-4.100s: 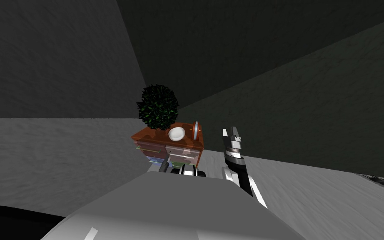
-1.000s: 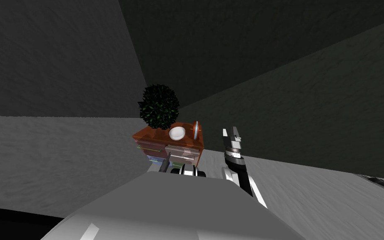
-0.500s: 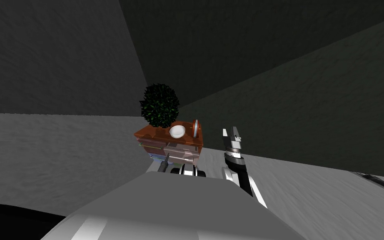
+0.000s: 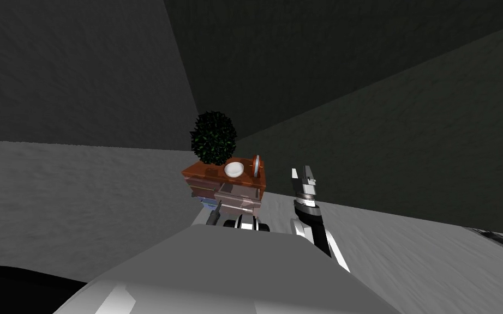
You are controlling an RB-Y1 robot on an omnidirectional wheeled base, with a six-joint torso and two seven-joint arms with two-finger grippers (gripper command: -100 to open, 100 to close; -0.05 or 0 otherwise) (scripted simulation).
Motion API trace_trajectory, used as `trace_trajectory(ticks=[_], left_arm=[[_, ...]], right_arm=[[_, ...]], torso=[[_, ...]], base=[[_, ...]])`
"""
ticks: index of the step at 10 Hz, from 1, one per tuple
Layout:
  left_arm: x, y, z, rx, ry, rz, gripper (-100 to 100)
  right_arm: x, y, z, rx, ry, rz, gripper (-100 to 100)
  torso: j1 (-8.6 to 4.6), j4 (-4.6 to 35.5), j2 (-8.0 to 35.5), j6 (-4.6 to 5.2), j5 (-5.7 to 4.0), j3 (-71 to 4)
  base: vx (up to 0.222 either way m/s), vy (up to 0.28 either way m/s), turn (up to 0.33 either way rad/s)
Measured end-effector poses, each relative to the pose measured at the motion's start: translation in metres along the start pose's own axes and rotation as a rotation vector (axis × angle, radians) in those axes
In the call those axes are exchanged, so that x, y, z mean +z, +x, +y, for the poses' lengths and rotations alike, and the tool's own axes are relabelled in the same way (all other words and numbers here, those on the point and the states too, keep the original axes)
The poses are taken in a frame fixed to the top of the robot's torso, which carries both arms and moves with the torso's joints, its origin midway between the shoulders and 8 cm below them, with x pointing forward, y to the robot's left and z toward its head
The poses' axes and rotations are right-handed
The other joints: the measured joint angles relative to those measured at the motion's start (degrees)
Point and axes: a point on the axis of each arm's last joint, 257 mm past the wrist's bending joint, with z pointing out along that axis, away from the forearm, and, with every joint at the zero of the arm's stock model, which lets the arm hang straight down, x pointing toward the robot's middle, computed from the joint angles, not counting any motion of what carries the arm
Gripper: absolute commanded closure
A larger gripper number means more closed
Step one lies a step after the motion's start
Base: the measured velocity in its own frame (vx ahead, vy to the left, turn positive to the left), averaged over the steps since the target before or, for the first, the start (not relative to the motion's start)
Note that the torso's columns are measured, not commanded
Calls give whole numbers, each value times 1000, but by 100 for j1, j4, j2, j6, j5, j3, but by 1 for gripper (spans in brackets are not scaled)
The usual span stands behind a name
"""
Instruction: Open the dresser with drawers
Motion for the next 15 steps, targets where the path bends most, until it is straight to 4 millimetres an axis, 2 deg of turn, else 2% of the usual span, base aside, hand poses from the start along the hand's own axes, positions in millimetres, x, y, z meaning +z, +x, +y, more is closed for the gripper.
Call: trace_trajectory(ticks=[2,4,5,9,12,15], left_arm=[[13,9,2,-7,3,12,100],[34,27,2,-18,13,39,100],[43,34,0,-20,15,56,-100],[74,30,-9,-20,17,58,-100],[104,24,-28,-20,29,60,-100],[128,20,-32,-21,14,60,-100]], right_arm=[[0,0,0,0,0,0,0],[0,0,0,0,0,0,0],[0,0,0,0,0,0,0],[0,0,0,0,0,0,0],[0,0,0,0,0,0,0],[0,0,0,0,0,0,0]], torso=[[4,-10,-8,4,11,1],[13,-19,-11,4,18,2],[3,-7,1,0,8,3],[15,-28,-53,0,18,-25],[14,-18,-16,-2,16,-1],[5,-15,-27,1,12,-13]], base=[[-120,35,146],[-197,48,168],[-140,12,32],[-56,-9,0],[-95,-9,4],[-85,-11,7]])
